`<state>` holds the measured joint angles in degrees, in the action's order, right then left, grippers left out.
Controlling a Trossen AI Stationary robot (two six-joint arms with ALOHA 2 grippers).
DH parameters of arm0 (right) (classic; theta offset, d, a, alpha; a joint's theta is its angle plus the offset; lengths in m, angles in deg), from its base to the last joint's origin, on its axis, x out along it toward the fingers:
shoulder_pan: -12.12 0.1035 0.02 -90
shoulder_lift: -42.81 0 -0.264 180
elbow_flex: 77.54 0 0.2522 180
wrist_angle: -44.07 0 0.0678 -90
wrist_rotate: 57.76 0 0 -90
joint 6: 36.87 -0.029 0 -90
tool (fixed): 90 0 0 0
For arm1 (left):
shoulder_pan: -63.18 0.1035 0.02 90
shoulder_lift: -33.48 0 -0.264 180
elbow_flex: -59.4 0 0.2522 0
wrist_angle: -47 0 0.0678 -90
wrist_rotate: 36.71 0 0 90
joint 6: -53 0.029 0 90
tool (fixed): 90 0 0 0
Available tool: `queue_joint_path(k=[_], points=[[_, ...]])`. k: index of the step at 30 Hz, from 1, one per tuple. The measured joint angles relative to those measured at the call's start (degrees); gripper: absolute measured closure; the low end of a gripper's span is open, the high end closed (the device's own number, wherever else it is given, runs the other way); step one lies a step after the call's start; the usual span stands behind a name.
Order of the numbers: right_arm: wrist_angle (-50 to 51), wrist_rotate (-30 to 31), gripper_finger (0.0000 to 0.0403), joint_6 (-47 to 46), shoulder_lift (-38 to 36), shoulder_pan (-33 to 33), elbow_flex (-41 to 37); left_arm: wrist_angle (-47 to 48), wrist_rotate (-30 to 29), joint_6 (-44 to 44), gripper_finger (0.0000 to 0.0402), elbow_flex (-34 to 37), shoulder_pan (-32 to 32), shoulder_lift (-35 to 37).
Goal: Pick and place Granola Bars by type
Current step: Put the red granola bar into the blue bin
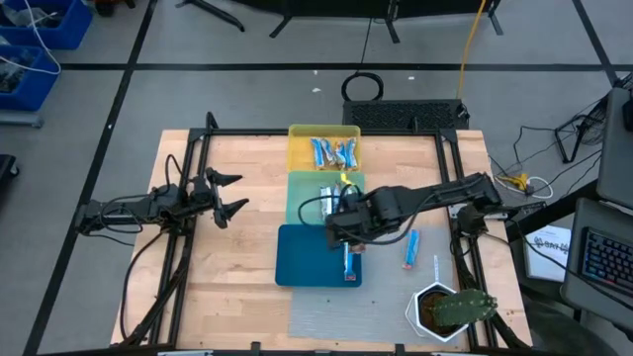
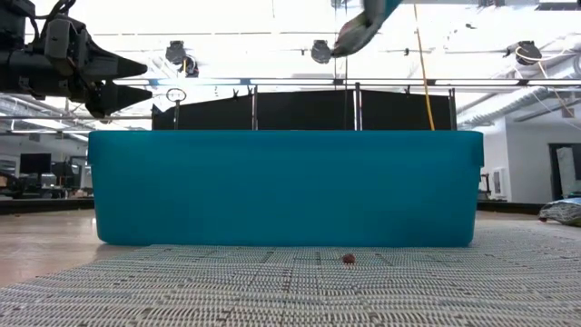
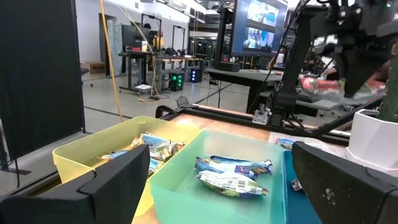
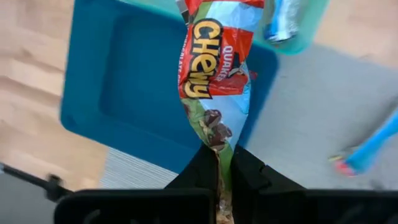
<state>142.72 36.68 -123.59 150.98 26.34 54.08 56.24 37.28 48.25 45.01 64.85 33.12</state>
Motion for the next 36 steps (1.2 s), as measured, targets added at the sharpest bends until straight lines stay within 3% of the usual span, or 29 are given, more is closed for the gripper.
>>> queue_joint_path(k=[15, 27, 31, 36], points=[[-7.4, 1.7, 0.0397, -15.3, 9.2, 0.1, 0.2, 0.0, 0.0, 0.0, 0.0009, 0.0, 0.0, 0.0], [-13.1, 1.3, 0.0397, -18.1, 16.6, 1.2, 0.2, 0.0, 0.0, 0.0, 0.0009, 0.0, 0.0, 0.0], [-11.9, -1.4, 0.0397, -19.7, 18.6, 1.4, 0.1, 0.0, 0.0, 0.0, 0.0009, 0.0, 0.0, 0.0], [-15.3, -1.8, 0.0397, -22.1, 18.6, 1.8, -3.5, 0.0, 0.0, 0.0, 0.0009, 0.0, 0.0, 0.0]])
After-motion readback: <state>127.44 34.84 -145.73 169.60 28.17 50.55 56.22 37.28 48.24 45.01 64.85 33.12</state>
